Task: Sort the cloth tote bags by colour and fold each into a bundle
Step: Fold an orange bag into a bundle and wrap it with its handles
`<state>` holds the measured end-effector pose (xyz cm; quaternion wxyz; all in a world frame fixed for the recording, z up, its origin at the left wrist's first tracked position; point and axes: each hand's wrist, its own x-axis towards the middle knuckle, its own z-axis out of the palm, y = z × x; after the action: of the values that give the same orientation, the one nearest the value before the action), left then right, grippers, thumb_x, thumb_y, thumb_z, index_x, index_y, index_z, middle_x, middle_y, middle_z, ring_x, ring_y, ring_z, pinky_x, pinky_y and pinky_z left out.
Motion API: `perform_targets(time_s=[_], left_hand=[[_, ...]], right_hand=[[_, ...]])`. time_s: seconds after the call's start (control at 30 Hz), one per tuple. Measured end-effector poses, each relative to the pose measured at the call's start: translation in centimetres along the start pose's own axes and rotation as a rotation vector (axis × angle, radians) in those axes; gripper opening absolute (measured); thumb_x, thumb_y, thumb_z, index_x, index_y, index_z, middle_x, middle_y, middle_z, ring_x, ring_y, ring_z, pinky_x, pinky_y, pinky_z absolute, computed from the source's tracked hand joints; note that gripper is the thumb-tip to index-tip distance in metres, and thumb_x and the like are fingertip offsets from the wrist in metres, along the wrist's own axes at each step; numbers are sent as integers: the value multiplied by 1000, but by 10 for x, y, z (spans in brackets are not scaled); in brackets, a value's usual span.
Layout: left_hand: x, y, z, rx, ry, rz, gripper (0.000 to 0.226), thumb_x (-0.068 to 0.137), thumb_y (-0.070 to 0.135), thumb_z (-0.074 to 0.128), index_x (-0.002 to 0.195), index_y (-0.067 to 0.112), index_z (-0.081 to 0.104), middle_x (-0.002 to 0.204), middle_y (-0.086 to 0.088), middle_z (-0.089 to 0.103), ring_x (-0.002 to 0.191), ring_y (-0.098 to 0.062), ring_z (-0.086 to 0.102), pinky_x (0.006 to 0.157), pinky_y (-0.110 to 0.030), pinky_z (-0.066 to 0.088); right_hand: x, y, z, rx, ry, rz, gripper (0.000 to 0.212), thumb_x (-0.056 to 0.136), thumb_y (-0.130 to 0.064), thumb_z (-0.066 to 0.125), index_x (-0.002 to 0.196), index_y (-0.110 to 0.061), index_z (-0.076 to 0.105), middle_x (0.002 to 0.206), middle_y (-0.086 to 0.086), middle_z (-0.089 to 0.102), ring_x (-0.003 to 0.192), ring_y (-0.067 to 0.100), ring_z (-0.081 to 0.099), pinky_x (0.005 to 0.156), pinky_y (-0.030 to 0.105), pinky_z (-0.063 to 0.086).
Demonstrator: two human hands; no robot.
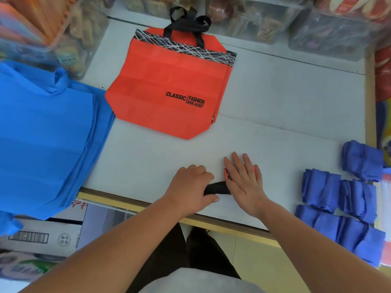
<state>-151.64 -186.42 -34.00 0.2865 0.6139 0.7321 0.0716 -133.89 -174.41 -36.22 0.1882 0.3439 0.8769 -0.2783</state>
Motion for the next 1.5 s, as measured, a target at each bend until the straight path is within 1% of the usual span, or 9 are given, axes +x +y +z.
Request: perform_targets(time_s=[0.2,0.47,0.63,0.8,1.1,1.23,1.33,1.4,1.5], left_hand=[[17,27,14,-17,7,33,27,101,32,54,121,17,65,109,-3,60,104,-24,53,83,-37,42],[3,-2,-14,-115,-181,-14,22,100,38,56,111,21,64,99,4,60,89,-17,57,70,-31,41],[-18,-23,-61,-814,-134,-319,9,92,26,73,88,20,70,81,3,73,78,-3,67,74,-15,49],[-13,-27,-60,-1193,-15,-613,15,101,19,61,102,4,62,70,-9,69,84,-30,77,91,-40,59],[24,-26,-59,-1120,-8,-990,23,89,27,67,99,7,64,71,-14,70,69,-24,76,67,-43,65],[26,-46,-60,-609,144,-570,35,80,43,78,101,22,61,103,6,65,96,-14,64,81,-36,57],[19,-63,-72,-205,312,201,20,89,32,72,104,18,67,115,7,61,109,-14,57,89,-33,49],[20,-74,-72,38,164,593,21,100,32,56,97,16,70,114,4,65,114,-19,58,100,-38,46],[28,-96,-62,208,-148,671,40,103,49,43,105,18,68,122,6,61,124,-18,52,107,-38,41]], right_hand=[[-1,5,1,78,51,-50,64,97,-53,9,157,-41,-9,164,-22,-21,144,2,-37,117,34,-26],[-3,6,8,212,158,-29,57,102,-51,25,157,-38,24,167,-19,-4,151,3,-24,124,46,-13],[-2,-2,1,137,71,23,87,85,-87,17,160,-43,8,165,-20,-16,146,2,-35,123,45,-18],[0,-14,-2,174,95,95,104,74,-98,11,160,-41,6,167,-15,-18,144,2,-38,122,44,-19],[10,-32,18,10,231,287,76,95,-78,24,159,-41,9,169,-2,-14,149,17,-33,125,49,-8],[13,-34,23,7,281,332,72,96,-76,29,158,-43,15,169,-1,-9,151,20,-28,126,51,-3],[14,-35,24,-5,319,329,72,95,-75,34,158,-42,21,169,-1,-3,154,22,-21,126,52,1],[14,-35,24,3,327,337,71,95,-74,36,157,-42,23,169,-1,-2,154,22,-20,126,52,3],[14,-37,22,5,309,345,71,95,-73,36,157,-42,22,169,-1,-3,154,21,-22,126,52,1]])
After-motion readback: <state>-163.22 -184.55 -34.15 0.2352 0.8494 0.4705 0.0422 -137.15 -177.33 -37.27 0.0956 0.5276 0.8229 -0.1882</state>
